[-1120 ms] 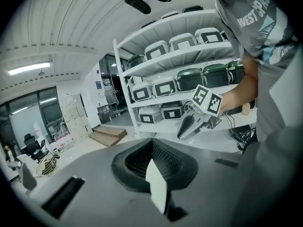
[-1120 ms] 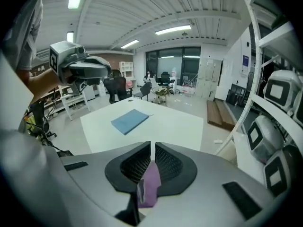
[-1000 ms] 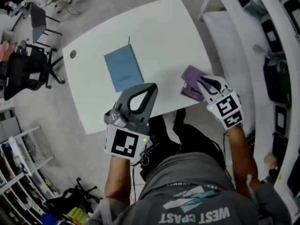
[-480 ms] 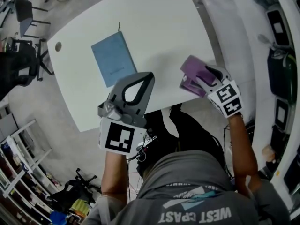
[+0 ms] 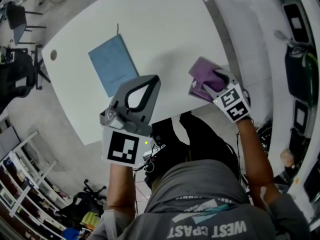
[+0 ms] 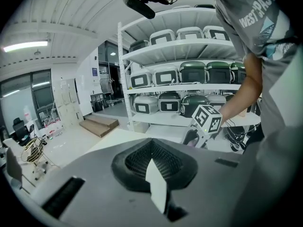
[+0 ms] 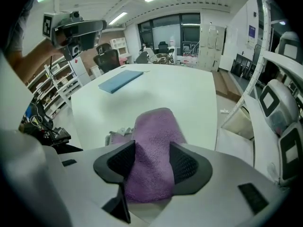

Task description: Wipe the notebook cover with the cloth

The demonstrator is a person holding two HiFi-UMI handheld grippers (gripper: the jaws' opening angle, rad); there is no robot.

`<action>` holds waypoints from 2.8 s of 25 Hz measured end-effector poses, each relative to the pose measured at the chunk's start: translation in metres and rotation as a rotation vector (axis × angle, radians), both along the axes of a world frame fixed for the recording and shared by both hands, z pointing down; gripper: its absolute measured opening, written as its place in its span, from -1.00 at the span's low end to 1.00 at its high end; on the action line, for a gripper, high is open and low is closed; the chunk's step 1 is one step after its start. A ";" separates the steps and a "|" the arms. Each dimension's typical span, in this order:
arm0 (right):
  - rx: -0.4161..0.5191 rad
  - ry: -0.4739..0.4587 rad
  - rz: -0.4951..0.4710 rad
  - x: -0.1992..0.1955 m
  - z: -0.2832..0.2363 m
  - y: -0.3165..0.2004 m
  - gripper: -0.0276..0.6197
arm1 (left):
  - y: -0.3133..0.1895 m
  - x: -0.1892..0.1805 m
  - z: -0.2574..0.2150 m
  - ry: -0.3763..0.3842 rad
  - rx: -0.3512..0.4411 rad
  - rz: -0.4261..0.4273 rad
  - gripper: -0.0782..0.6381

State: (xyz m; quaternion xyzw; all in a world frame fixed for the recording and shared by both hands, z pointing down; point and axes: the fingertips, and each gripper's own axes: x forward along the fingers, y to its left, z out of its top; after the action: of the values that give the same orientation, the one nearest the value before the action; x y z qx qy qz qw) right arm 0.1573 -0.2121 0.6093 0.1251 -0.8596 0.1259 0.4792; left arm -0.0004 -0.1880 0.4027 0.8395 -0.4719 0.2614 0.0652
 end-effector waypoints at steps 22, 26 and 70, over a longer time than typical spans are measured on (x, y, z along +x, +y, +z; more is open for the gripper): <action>0.098 -0.089 0.072 -0.020 -0.037 -0.006 -0.76 | 0.014 -0.034 -0.011 -0.014 0.033 -0.036 -0.78; 0.130 -0.133 0.031 -0.052 -0.059 -0.002 -0.76 | 0.029 -0.055 -0.020 -0.026 0.051 -0.075 -0.77; 0.010 -0.145 -0.513 -0.357 -0.029 0.166 -0.76 | 0.193 -0.260 -0.003 -0.031 0.003 -0.473 -0.77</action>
State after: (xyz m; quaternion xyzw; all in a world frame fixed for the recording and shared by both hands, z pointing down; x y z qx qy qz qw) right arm -0.1995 -0.0463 0.5806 -0.1038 -0.8960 0.0047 0.4318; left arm -0.2606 0.0047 0.4000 0.7014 -0.6568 0.2513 0.1162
